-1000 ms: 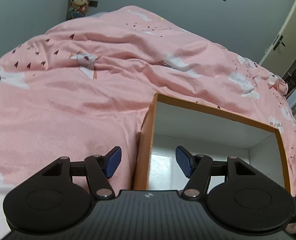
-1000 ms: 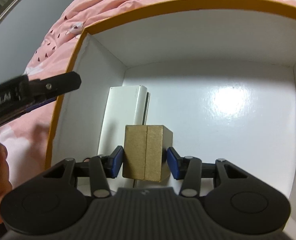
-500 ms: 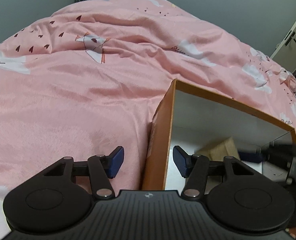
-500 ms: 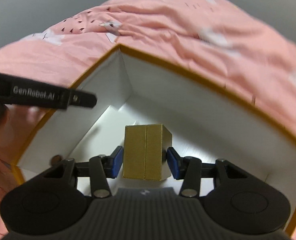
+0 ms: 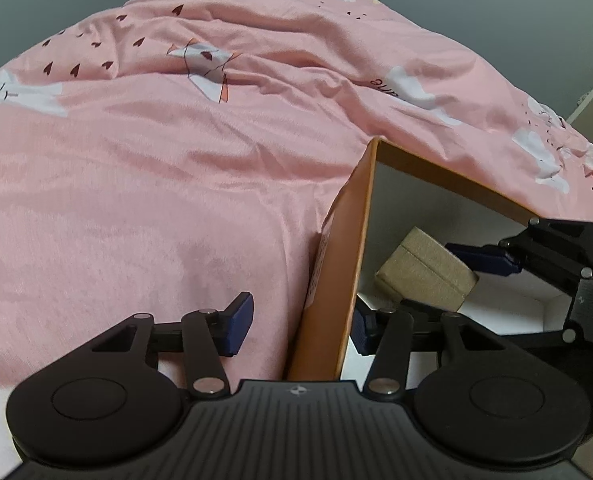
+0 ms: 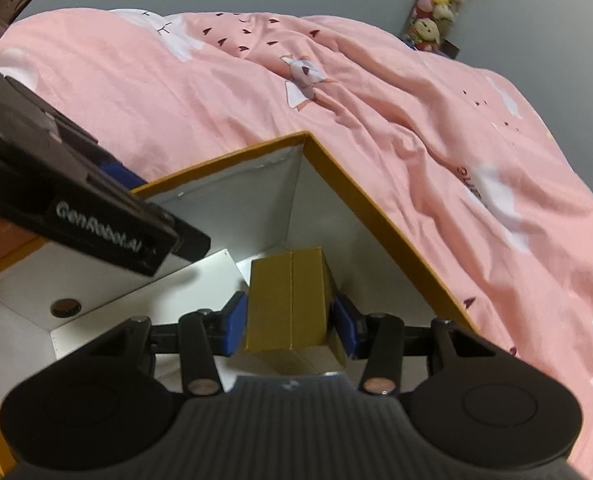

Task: Organize objects
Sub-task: 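Carry the tan box into the orange box and lower it with the right tool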

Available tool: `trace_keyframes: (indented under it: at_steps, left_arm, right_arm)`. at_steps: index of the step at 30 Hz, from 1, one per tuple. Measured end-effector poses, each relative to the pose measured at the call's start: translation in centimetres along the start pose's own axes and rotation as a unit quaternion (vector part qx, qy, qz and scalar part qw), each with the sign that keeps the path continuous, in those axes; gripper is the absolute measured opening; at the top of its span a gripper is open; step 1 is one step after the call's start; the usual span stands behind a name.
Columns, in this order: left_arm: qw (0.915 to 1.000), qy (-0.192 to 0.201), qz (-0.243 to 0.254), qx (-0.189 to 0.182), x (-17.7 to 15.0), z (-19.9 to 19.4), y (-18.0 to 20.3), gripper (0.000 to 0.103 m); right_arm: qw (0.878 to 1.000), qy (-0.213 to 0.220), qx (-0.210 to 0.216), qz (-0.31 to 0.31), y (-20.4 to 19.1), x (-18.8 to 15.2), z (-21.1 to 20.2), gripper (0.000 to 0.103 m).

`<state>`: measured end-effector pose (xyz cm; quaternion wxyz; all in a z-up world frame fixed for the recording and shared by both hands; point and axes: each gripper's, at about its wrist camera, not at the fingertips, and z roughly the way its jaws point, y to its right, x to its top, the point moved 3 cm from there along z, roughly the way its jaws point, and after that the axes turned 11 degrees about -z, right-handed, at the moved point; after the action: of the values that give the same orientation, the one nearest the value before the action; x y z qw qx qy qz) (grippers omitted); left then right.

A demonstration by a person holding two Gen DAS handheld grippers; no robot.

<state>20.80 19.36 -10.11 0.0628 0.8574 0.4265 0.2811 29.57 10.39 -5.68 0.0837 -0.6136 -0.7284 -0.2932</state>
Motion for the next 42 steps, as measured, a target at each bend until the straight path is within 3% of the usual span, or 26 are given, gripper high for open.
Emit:
trace_keyframes:
  at_steps: [9,11,14,19,21,23,24,28,30,33,37,40,42]
  left_arm:
    - [1.0,0.002,-0.006,-0.003,0.0,-0.3,-0.2,0.059]
    - [1.0,0.001,-0.008,-0.002,0.0,-0.4,-0.3,0.059]
    - [1.0,0.001,-0.009,-0.004,0.0,-0.5,-0.2,0.059]
    - [0.9999,0.003,-0.006,-0.007,-0.1,-0.7,0.0,0.059]
    - [0.9999,0.004,-0.008,-0.008,-0.1,-0.7,0.0,0.059]
    - [0.9999,0.004,-0.009,-0.008,-0.1,-0.8,-0.1,0.059]
    - [0.9999,0.005,-0.009,-0.008,0.0,-0.8,-0.1,0.058]
    - [0.9999,0.005,-0.009,-0.01,0.1,-0.8,-0.3,0.057]
    - [0.9999,0.006,-0.01,-0.009,0.1,-0.8,-0.3,0.056]
    - [0.9999,0.007,-0.01,-0.009,0.1,-0.8,-0.2,0.056]
    - [0.9999,0.005,-0.009,-0.009,0.1,-0.8,-0.2,0.055]
    - [0.9999,0.004,-0.009,-0.008,0.1,-0.8,-0.2,0.055]
    - [0.9999,0.003,-0.008,-0.008,0.2,-0.7,-0.3,0.054]
  right_arm:
    - [0.997,-0.023,-0.051,-0.045,-0.6,-0.1,0.5,0.048]
    - [0.996,-0.025,-0.067,-0.057,-1.1,-0.1,0.2,0.062]
    - [0.995,-0.03,-0.071,-0.064,-1.5,-0.3,-0.3,0.063]
    - [0.995,-0.055,-0.081,-0.024,-0.8,-1.1,-0.4,0.062]
    - [0.996,-0.062,-0.067,0.017,-0.1,-1.7,-0.4,0.058]
    - [0.996,-0.061,-0.049,0.048,0.2,-2.1,-0.4,0.045]
    - [0.996,-0.062,-0.042,0.058,0.2,-2.2,-0.4,0.045]
    - [0.994,-0.068,-0.019,0.086,0.2,-2.5,0.0,0.026]
    - [0.993,-0.072,-0.015,0.093,0.1,-2.6,0.1,0.024]
    - [0.993,-0.068,-0.024,0.09,-0.3,-2.6,0.3,0.02]
    - [0.996,-0.06,-0.053,0.04,-0.9,-2.0,1.0,0.009]
    - [0.997,-0.05,-0.055,0.015,-1.3,-1.4,1.5,0.0]
    - [0.997,-0.046,-0.053,0.01,-1.5,-0.9,1.8,0.0]
